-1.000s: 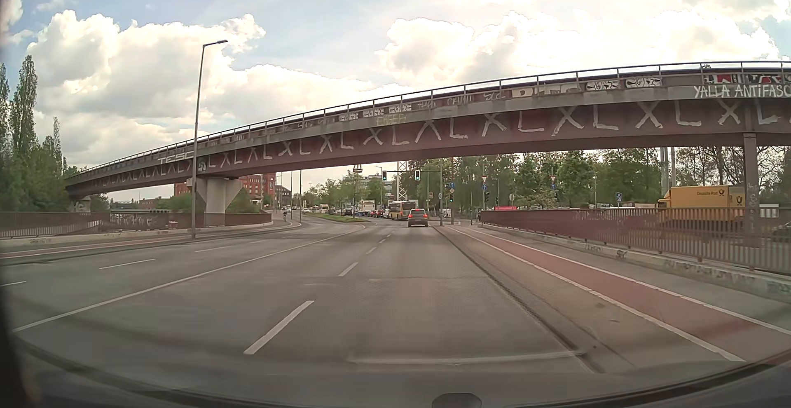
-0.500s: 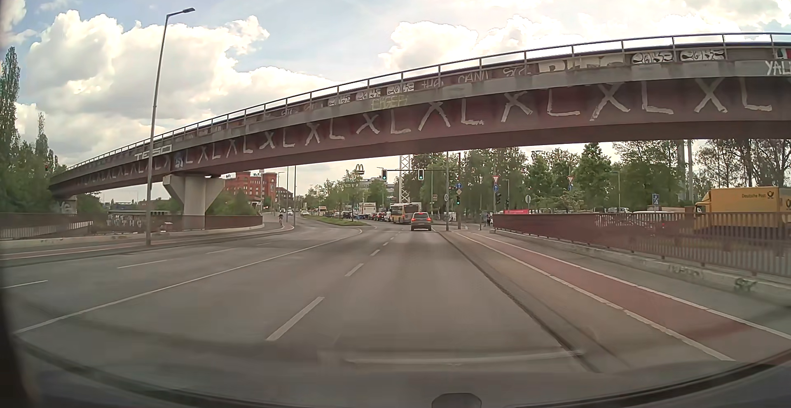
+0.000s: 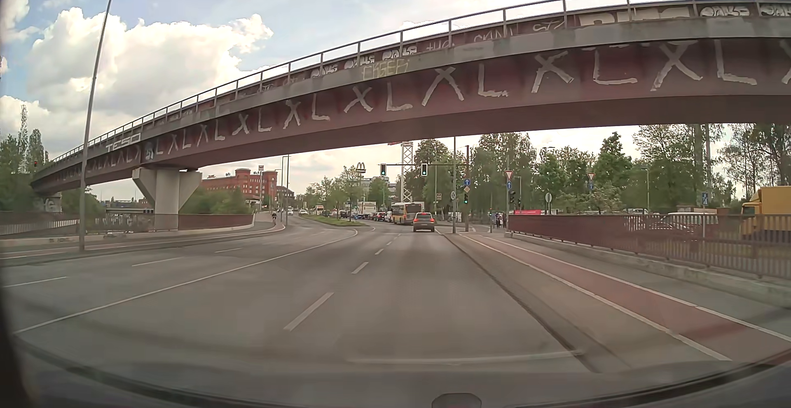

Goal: Follow the waypoints while adhering to traffic rules and regulations

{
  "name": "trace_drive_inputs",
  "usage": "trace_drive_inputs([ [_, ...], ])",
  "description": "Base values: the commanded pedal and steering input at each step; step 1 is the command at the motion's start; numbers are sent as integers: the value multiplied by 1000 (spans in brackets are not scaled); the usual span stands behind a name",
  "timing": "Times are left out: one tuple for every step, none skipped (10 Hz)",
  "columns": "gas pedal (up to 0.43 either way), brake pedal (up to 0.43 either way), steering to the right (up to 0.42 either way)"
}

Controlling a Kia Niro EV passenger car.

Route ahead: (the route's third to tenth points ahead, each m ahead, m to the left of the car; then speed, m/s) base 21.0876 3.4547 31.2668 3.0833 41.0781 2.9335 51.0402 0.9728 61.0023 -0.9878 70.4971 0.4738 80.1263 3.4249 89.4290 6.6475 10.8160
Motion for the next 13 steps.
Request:
trace_drive_inputs([
  [189, 18, -3],
  [189, 18, -4],
  [189, 18, -3],
  [189, 18, -3],
  [189, 18, -3],
  [189, 18, -5],
  [189, 18, -9],
  [189, 18, -12],
  [189, 18, -17],
  [189, 18, -19],
  [177, 18, -20],
  [169, 18, -20],
  [169, 18, -20],
])
